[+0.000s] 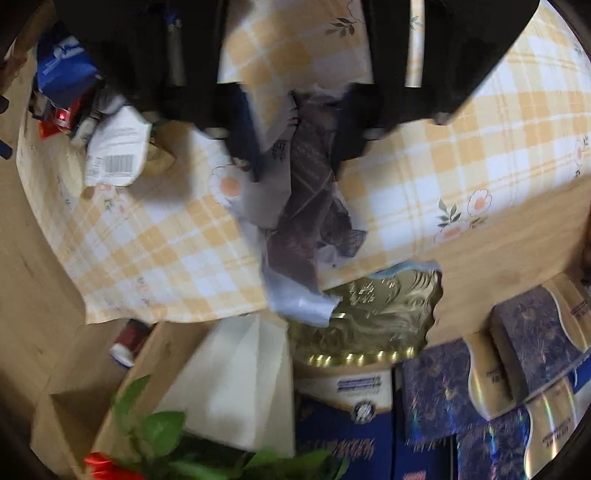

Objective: Collect trash
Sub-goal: 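Grasp the crumpled grey plastic bag with the left tool, then grasp the brown-red snack wrapper with the right tool while the left tool holds the bag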

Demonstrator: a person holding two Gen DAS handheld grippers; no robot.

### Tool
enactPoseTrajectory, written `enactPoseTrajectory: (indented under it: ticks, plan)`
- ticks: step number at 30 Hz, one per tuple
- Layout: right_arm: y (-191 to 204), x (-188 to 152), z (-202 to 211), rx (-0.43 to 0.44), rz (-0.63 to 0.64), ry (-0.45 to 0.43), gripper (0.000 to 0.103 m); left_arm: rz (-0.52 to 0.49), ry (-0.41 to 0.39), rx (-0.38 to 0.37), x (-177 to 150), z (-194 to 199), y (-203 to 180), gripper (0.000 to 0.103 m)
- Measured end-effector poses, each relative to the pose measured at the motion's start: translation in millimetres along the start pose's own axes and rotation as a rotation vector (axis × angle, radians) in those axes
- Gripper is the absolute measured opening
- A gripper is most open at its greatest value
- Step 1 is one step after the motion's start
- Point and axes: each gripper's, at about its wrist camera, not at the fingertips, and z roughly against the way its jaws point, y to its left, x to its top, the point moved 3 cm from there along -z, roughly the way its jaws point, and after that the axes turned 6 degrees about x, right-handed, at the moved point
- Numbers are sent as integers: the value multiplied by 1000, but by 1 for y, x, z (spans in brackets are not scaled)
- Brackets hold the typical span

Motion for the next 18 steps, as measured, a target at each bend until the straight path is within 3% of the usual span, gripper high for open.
enactPoseTrajectory:
  ticks: [3, 9, 14, 18]
  plan:
    - [12, 0, -6, 23, 1, 8, 97, 19, -32, -31, -3, 20, 0, 5]
    - [44, 7, -3, 92, 2, -10, 97, 69, -88, 28, -28, 76, 8, 5]
    - [91, 13, 2, 149, 89, -23, 97, 199, -102, 111, -75, 134, 31, 5]
    - [135, 18, -1, 188, 174, -22, 97, 245, -140, 170, -121, 178, 36, 5]
